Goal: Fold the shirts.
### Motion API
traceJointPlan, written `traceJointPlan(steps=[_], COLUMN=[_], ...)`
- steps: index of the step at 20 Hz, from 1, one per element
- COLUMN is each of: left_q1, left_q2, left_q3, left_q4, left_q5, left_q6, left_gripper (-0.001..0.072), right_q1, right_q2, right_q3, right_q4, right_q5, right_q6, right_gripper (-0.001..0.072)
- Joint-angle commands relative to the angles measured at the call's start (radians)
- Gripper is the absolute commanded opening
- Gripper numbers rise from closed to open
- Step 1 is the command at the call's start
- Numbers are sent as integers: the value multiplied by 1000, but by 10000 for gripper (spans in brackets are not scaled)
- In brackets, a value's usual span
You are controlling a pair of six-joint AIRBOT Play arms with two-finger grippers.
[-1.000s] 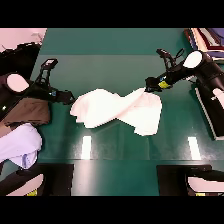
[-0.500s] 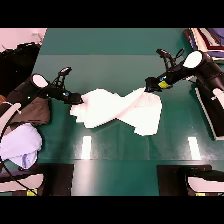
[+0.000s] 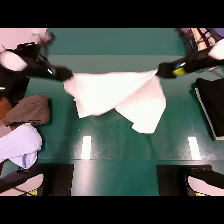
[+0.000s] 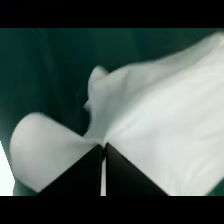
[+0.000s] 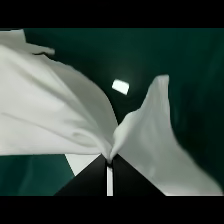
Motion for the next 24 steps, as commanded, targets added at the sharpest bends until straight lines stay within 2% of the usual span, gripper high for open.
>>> traceJointPlan(steps=[1, 7, 14, 16, 20, 24], left_q1=[1, 1, 1, 1, 1, 1], left_q2=[211, 434, 447, 408, 207, -67], left_q3=[216, 441, 576, 575, 573, 468], left_q4=[58, 52, 58, 109, 261, 212], left_q5=[-5, -7, 14, -18, -225, -261], left_q6=[-27, -87, -112, -113, -146, -146], left_gripper=[29, 29, 29, 29, 30, 30], right_q1=[-16, -16, -16, -16, -16, -18], right_q2=[134, 288, 319, 291, 157, -30], right_q3=[169, 393, 504, 504, 504, 416], right_q4=[-59, -84, -172, -185, -184, -186], right_q5=[5, 8, 45, 58, 128, 163], right_q6=[-27, -27, -27, -25, 6, 20], right_gripper=[16, 16, 15, 15, 15, 15])
